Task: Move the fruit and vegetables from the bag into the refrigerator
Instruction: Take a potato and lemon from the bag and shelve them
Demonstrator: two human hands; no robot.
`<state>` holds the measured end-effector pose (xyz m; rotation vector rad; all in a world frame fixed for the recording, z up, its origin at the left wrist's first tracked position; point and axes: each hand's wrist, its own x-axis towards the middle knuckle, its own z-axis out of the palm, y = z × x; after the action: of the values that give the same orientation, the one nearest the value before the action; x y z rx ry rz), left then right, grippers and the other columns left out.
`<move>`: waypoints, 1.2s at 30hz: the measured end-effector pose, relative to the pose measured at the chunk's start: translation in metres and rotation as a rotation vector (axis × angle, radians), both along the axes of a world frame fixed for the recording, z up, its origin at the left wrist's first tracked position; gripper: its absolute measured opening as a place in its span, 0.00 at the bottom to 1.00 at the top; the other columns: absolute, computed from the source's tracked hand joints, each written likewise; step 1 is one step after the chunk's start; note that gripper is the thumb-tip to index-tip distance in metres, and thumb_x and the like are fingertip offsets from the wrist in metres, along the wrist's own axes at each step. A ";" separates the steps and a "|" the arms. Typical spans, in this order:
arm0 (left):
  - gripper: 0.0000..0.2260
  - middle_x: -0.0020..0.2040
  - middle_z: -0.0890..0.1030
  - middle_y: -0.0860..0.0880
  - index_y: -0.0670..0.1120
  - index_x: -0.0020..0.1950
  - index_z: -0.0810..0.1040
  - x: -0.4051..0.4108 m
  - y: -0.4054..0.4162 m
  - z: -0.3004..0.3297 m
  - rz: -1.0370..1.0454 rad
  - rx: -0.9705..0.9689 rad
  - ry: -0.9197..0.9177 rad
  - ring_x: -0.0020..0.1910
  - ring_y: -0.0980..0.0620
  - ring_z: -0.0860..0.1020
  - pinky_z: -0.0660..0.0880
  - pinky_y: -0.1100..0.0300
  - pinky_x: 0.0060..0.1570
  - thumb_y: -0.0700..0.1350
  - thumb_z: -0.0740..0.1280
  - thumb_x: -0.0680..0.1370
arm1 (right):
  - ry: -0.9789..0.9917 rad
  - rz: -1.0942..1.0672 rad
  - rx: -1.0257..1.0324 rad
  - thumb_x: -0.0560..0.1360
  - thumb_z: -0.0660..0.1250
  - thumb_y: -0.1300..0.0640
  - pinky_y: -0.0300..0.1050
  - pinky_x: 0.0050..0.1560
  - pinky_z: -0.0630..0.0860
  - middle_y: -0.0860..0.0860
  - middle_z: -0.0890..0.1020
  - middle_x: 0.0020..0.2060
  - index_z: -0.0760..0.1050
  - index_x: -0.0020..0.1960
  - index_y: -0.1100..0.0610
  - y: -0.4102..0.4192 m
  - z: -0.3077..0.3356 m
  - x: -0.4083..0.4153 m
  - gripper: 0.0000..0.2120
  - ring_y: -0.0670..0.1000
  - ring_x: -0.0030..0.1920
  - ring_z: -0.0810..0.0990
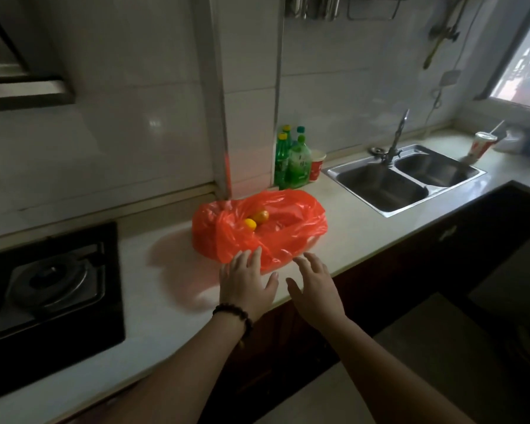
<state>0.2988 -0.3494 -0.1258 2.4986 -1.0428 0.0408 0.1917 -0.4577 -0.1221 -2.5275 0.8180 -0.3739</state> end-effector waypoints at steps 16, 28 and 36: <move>0.27 0.70 0.68 0.47 0.48 0.72 0.64 0.157 -0.147 -0.034 0.221 -0.060 0.079 0.70 0.47 0.64 0.61 0.48 0.69 0.58 0.60 0.76 | 0.054 0.196 -0.057 0.77 0.63 0.53 0.51 0.71 0.63 0.53 0.68 0.70 0.66 0.70 0.54 -0.168 -0.020 0.190 0.22 0.55 0.72 0.62; 0.19 0.65 0.73 0.49 0.45 0.66 0.72 0.199 -0.189 -0.081 0.204 -0.041 0.078 0.66 0.49 0.69 0.63 0.58 0.66 0.36 0.63 0.76 | 0.091 0.513 -0.122 0.78 0.59 0.59 0.46 0.59 0.71 0.52 0.75 0.61 0.72 0.65 0.56 -0.222 -0.061 0.267 0.16 0.54 0.60 0.71; 0.27 0.71 0.66 0.48 0.46 0.73 0.64 0.224 -0.187 -0.104 0.300 0.193 0.123 0.72 0.48 0.61 0.50 0.53 0.73 0.51 0.66 0.75 | 0.284 0.857 -0.055 0.78 0.59 0.53 0.49 0.68 0.65 0.51 0.68 0.70 0.64 0.72 0.54 -0.260 -0.081 0.327 0.22 0.56 0.68 0.66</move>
<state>0.5224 -0.5367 -0.2303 2.7721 -0.6430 -0.1287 0.5186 -0.7181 -0.2032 -2.7254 -0.2392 0.2529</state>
